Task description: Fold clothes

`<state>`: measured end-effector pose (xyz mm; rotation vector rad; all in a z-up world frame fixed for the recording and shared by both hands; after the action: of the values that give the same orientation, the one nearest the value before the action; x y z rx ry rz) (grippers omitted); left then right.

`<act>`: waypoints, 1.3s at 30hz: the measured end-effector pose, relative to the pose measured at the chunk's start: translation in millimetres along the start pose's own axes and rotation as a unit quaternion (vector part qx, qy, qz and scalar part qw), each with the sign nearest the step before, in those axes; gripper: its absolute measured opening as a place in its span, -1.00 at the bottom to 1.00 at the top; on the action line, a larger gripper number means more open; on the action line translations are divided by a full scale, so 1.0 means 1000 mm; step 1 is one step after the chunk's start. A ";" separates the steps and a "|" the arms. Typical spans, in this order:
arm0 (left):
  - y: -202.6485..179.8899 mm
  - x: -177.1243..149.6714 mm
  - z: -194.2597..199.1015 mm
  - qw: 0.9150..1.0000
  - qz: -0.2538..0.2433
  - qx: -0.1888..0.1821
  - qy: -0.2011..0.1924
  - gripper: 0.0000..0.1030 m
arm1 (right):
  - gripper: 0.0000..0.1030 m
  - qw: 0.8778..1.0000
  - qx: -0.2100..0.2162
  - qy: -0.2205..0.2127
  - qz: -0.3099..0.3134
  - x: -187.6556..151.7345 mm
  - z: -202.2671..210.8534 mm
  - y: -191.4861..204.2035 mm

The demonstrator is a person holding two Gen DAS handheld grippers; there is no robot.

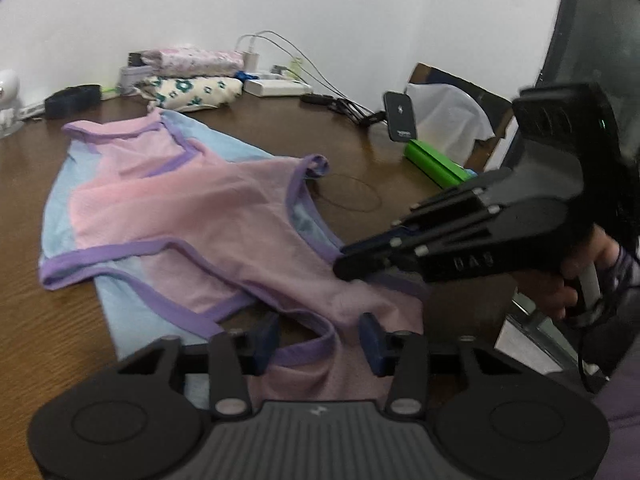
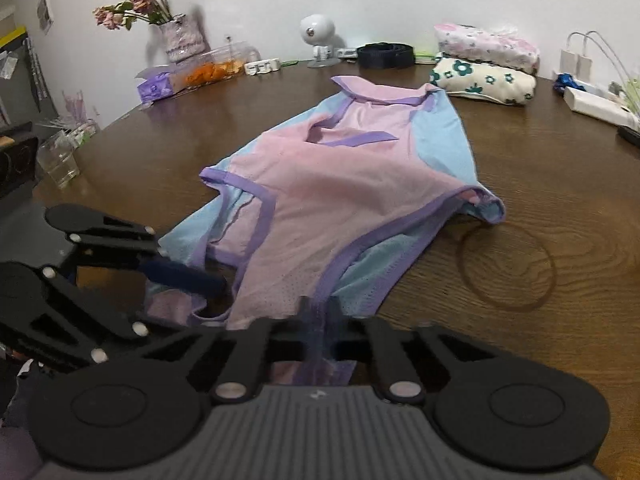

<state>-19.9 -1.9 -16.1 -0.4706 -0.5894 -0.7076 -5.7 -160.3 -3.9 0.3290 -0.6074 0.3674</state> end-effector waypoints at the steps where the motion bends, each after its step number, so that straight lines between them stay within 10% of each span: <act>1: 0.003 0.001 -0.001 1.000 0.005 0.002 -0.002 -0.96 | -0.91 1.000 0.003 0.000 0.001 0.002 0.001 0.000; 7: 0.031 0.023 0.032 0.993 0.069 -0.030 -0.086 -0.97 | -0.93 0.999 0.016 -0.041 -0.024 0.025 0.018 -0.008; 14: 0.106 0.078 0.010 0.977 0.132 0.100 -0.133 -0.91 | -0.89 0.989 -0.065 -0.102 -0.084 0.083 -0.024 -0.037; 17: 0.136 0.077 0.005 0.965 0.189 0.141 -0.113 -0.73 | -0.72 0.982 -0.128 -0.094 -0.107 0.103 -0.047 -0.053; 20: 0.131 0.056 0.037 0.970 0.177 0.094 -0.139 0.03 | -0.32 0.983 -0.124 -0.119 -0.066 0.094 -0.022 -0.046; 23: 0.114 0.038 0.044 0.978 0.123 0.103 -0.133 0.24 | -0.26 0.987 -0.109 -0.115 -0.014 0.071 -0.006 -0.025; 28: 0.122 0.035 0.010 0.982 0.138 0.113 -0.066 -0.04 | -0.40 0.993 -0.093 -0.071 0.022 0.058 -0.038 -0.002; 30: 0.125 0.035 0.004 0.982 0.138 0.114 -0.065 -0.46 | -0.95 0.993 -0.097 -0.067 -0.001 0.068 -0.050 -0.008; 34: 0.131 0.032 0.002 0.979 0.152 0.112 -0.073 -0.71 | -0.79 0.978 -0.136 -0.131 -0.084 0.100 -0.050 -0.038; 36: 0.135 0.029 0.003 0.977 0.163 0.116 -0.077 -0.71 | -0.35 0.972 -0.168 -0.146 -0.081 0.108 -0.045 -0.043; 39: 0.136 0.028 0.006 0.976 0.169 0.111 -0.081 -0.71 | -0.32 0.969 -0.183 -0.162 -0.033 0.101 -0.026 -0.034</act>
<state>92.6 79.9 -20.5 -0.4077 -0.7118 -0.2764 98.4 -156.4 30.9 0.0517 -0.9672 0.1310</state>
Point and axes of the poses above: each gripper's, at about its wrist camera, not at the fingertips, and z roughly against the way its jaws point, y to its left, x to its top, the point moved 4 cm from there along -z, roughly the way its jaws point, and after that the axes turned 7 degrees about y, right-handed, at the moved point
